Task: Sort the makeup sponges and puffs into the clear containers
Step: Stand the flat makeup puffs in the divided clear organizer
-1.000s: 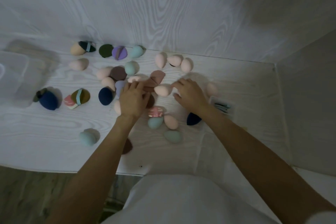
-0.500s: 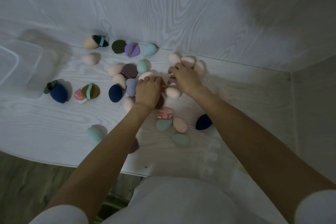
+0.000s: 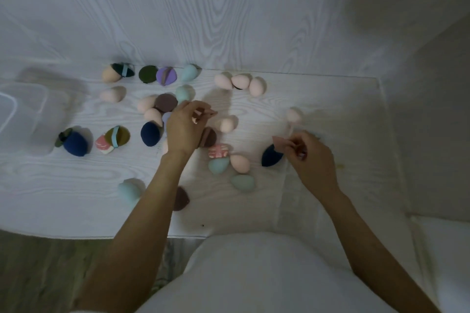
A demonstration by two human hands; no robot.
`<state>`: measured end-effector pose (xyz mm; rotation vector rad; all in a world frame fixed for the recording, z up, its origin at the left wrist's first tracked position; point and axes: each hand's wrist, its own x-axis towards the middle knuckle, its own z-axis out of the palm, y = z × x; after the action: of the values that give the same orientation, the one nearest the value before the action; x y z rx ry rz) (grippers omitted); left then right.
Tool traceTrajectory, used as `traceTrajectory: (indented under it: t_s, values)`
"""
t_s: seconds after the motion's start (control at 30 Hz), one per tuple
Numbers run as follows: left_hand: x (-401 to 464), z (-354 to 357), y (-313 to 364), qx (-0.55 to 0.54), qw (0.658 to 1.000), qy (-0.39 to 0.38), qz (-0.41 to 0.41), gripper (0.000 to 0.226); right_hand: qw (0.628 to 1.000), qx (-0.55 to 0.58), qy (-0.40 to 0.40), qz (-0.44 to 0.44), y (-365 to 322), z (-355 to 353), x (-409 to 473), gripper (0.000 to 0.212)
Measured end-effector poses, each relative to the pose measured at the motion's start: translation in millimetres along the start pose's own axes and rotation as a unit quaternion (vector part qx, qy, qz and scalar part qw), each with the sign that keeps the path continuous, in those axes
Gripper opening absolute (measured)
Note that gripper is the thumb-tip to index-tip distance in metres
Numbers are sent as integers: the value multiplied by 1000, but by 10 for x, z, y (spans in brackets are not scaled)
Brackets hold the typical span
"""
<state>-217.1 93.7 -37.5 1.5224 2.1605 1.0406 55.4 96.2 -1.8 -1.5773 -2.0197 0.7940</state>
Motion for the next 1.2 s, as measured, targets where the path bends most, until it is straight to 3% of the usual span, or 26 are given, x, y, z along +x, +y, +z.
traceTrajectory:
  t_s: [0.07,0.23,0.37,0.53,0.67,0.77,0.9,1.0,1.1,1.2]
  values:
    - [-174,-18,242,-58,998,15,19,16,999,5,20,32,120,-118,-179,13]
    - [-706,344,909,-105,976,-110,158,12,987,51,95,123,438,-311,-517,17]
    - [-942,763,1156,-36,955,-166,243,8,977,75,138,144,570,-428,-698,9]
    - [-978,1024,1297,46,942,-158,293,23,971,78,186,130,664,-525,-767,17]
    - [-998,1073,1262,148,921,-199,299,9,969,103,189,118,655,-531,-751,7]
    - [-1018,1084,1207,187,909,-200,314,11,966,131,187,122,624,-497,-721,21]
    - [-1048,1042,1099,177,897,-189,358,33,986,55,149,56,633,-431,-644,18]
    - [-1058,990,1052,149,895,-190,374,33,990,-71,121,-26,699,-316,-551,6]
    - [-1069,970,1032,107,902,-187,375,30,985,-127,114,-31,679,-218,-464,19]
    - [-1099,950,1030,99,902,-183,379,28,980,-179,84,-15,609,-105,-402,11]
